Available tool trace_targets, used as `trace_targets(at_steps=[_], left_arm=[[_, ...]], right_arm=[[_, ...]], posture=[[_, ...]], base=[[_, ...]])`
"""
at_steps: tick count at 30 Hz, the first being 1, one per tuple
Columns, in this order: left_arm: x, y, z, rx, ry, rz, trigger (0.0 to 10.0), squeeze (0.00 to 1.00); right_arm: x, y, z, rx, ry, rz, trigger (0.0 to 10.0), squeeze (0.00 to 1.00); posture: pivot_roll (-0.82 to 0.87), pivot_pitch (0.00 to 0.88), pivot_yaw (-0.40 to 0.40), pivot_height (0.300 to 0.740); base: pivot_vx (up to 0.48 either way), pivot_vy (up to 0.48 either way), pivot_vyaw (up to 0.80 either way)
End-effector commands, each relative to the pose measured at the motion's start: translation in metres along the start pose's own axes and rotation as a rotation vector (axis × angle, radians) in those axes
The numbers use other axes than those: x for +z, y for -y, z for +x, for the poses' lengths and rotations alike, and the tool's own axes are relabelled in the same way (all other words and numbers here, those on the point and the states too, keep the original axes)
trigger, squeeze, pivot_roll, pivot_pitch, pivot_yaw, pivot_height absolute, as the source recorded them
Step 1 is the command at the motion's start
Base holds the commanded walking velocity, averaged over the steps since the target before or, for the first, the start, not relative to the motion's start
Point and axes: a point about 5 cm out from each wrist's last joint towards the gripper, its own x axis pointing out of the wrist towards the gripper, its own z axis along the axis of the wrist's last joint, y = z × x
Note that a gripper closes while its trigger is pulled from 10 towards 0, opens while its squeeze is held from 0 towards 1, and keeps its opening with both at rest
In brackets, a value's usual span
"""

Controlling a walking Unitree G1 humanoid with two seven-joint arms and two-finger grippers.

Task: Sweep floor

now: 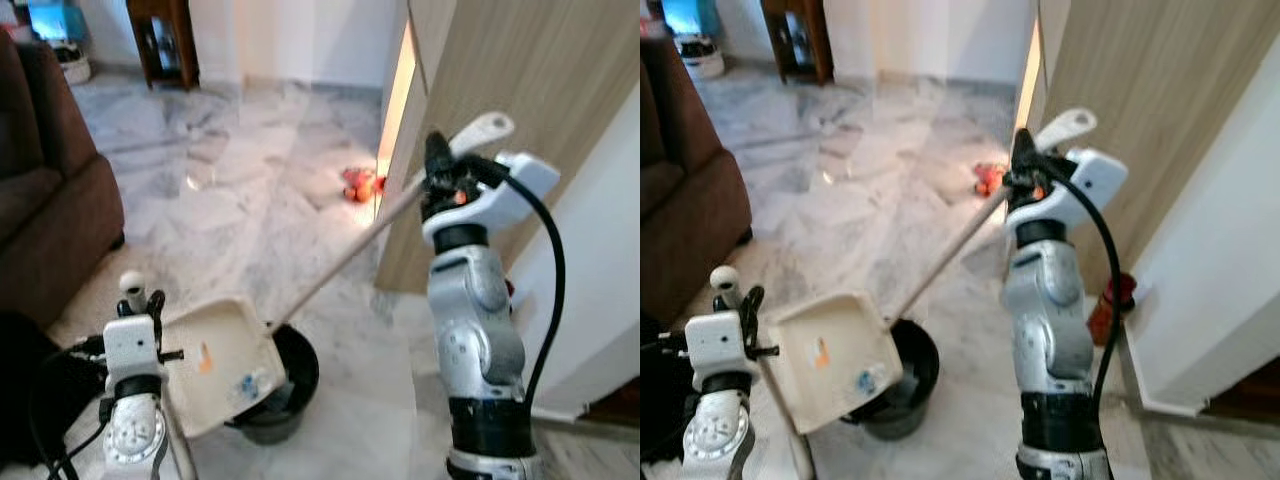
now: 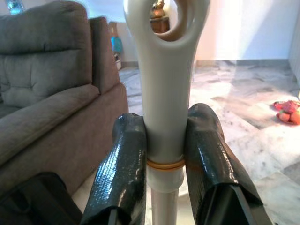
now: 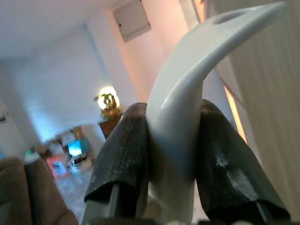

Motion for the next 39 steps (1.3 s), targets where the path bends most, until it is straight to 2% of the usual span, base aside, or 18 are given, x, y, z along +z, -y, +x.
trace_targets(at_steps=[1, 17, 19, 39], left_arm=[[0.004, -0.0058, 0.0015, 0.011, 0.025, 0.009, 10.0, 0.0], [0.005, -0.0046, 0.0018, 0.012, 0.03, 0.002, 10.0, 0.0], [0.0051, -0.0041, 0.0018, 0.011, 0.03, 0.001, 10.0, 0.0], [0.0069, -0.0033, 0.0024, 0.008, 0.036, -0.003, 10.0, 0.0]], right_arm=[[0.0101, -0.016, 0.0043, 0.047, 0.058, 0.054, 10.0, 0.0], [0.0058, -0.0114, 0.0056, 0.024, 0.038, 0.006, 10.0, 0.0], [0.0054, -0.0104, 0.0061, 0.019, 0.035, 0.001, 10.0, 0.0], [0.0031, -0.0108, 0.006, 0.013, 0.035, 0.004, 10.0, 0.0]], posture=[[0.14, 0.012, -0.037, 0.74], [0.14, 0.012, -0.041, 0.74], [0.14, 0.011, -0.042, 0.74], [0.15, 0.012, -0.043, 0.74]], base=[[0.0, 0.337, 0.0], [0.0, 0.336, 0.0], [0.0, 0.336, -0.8], [0.0, 0.336, -0.04]])
